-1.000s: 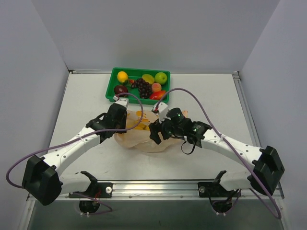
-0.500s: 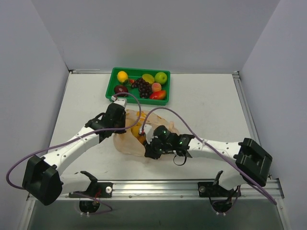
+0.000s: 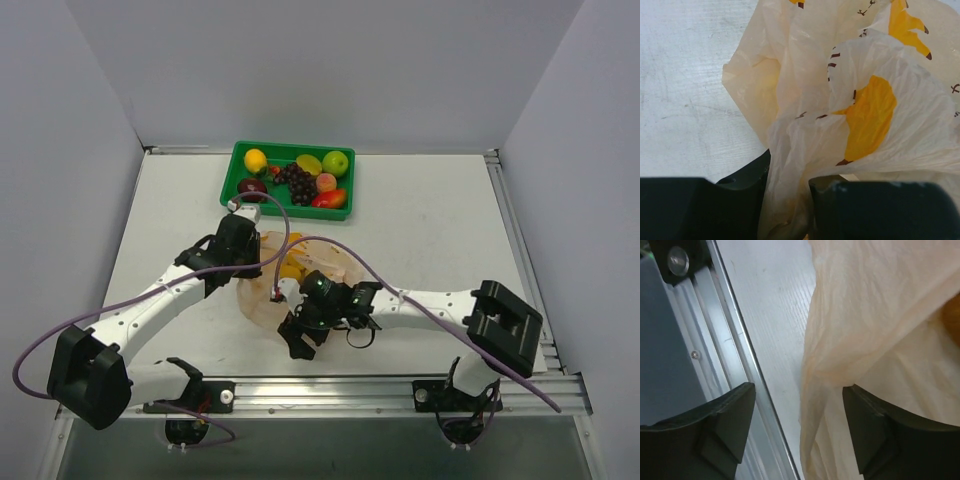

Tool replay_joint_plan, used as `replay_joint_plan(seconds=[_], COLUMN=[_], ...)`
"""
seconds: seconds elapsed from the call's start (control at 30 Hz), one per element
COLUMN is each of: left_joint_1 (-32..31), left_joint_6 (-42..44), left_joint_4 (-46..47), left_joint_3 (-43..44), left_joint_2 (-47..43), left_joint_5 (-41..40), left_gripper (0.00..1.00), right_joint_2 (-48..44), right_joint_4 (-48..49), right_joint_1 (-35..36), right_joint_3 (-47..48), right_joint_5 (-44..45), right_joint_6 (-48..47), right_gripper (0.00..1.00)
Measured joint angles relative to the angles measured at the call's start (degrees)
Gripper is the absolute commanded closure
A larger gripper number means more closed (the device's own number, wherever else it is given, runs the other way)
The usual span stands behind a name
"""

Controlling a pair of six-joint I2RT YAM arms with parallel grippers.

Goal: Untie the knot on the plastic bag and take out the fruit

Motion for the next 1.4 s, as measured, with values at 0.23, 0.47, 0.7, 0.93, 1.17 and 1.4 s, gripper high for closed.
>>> replay_joint_plan(seconds=[0.23, 0.47, 0.7, 0.93, 1.17, 1.4], left_joint_1=[0.31, 0.31, 0.31, 0.31, 0.31, 0.31], left_joint_6=[0.35, 1.4, 1.81, 1.86, 2.03, 2.4], left_joint_4=[0.17, 0.15, 0.13, 0.13, 0.11, 0.11], left_joint_3=[0.0, 0.0, 0.0, 0.0, 0.0, 0.0], left_joint_2=[0.02, 0.02, 0.02, 0.02, 0.02, 0.42], left_joint_5=[1.11, 2.73, 4.74, 6.21, 6.71, 7.89], left_gripper=[0.71, 0.71, 0.71, 0.72, 0.72, 0.72], right_joint_2=[-12.11, -12.76, -11.37, -11.52, -12.98, -15.8], right_joint_4=[-6.71, -7.93, -7.63, -6.69, -4.66, 1.31], right_joint_1=[-1.73, -12.41, -15.93, -16.33, -17.29, -20.94], right_joint_3=[6.16, 6.45, -1.99, -3.85, -3.93, -6.58], right_joint_5=[6.34, 12.48, 18.73, 28.04, 33.9, 37.77], right_joint_6=[-1.27, 0.02, 4.46, 7.28, 9.2, 16.44], right_gripper=[0.26, 0.28, 0.26, 0.69, 1.0, 1.0])
